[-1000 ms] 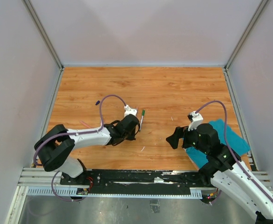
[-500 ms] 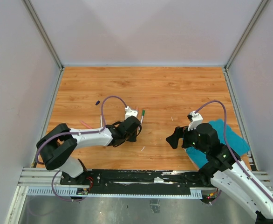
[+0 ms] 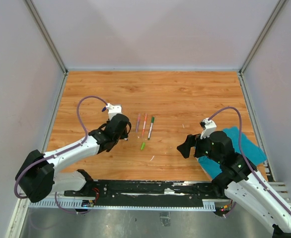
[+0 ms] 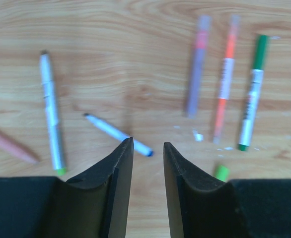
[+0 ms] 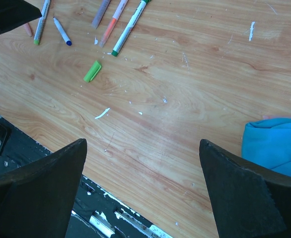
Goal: Insert the pens into the pen caps
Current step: Pick up the pen from the center of the board.
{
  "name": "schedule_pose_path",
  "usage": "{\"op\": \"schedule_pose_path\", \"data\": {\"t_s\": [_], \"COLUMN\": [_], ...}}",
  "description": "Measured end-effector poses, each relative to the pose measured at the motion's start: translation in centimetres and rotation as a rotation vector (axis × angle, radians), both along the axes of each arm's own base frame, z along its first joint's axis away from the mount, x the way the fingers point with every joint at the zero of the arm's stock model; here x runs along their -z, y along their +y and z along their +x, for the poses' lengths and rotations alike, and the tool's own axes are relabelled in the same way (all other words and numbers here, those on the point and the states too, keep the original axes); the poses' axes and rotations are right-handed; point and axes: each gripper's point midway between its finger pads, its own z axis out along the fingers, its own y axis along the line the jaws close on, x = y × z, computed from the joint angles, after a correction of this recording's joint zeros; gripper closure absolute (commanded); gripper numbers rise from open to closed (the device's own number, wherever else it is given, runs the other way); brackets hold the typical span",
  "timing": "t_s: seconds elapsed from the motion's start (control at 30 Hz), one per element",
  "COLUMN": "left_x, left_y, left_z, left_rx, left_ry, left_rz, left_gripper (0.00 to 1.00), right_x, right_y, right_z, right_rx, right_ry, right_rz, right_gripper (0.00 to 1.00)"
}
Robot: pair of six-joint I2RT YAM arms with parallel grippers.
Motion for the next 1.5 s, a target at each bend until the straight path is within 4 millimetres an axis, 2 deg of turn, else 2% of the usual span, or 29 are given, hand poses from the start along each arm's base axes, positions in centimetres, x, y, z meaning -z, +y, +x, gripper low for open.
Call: {"op": "schedule_pose_path", "data": {"t_s": [0.1, 0.2, 0.43, 0.57, 0.93, 1.07, 1.2, 1.33, 1.5], "left_x": [1.0, 2.1, 4.1, 4.6, 7.8, 7.8, 7.8, 7.8, 7.7], "left_y": [3.6, 6.1, 9.4, 10.1, 10.9, 10.7, 10.6, 10.6, 10.6], "left_z": [0.0, -0.5, -1.5, -1.6, -1.5, -0.8, -0.1, 0.0, 0.1], "left_rx": [-0.112, -0.194, -0.299, -0.319, -0.312, -0.304, -0.296, -0.287, -0.281], "left_ry": [0.033, 0.073, 0.145, 0.169, 0.28, 0.284, 0.285, 0.286, 0.283], "left_rz": [0.038, 0.068, 0.08, 0.081, 0.11, 0.1, 0.09, 0.087, 0.084], "left_gripper": [0.65, 0.65, 0.64, 0.66, 0.68, 0.71, 0.8, 0.87, 0.92], "right_x": [0.0, 0.0, 0.1, 0.2, 0.3, 0.3, 0.3, 0.3, 0.3], "right_y": [0.0, 0.0, 0.0, 0.0, 0.0, 0.0, 0.1, 0.1, 0.1], "right_z": [0.0, 0.0, 0.0, 0.0, 0.0, 0.0, 0.0, 0.0, 0.0], "right_rx": [0.0, 0.0, 0.0, 0.0, 0.0, 0.0, -0.001, -0.001, -0.001], "right_ry": [0.0, 0.0, 0.004, 0.007, 0.011, 0.011, 0.011, 0.011, 0.011], "right_rz": [0.0, 0.0, -0.002, -0.004, -0.006, -0.006, -0.006, -0.006, -0.006], "right_gripper": [0.05, 0.06, 0.05, 0.05, 0.05, 0.05, 0.05, 0.05, 0.05]}}
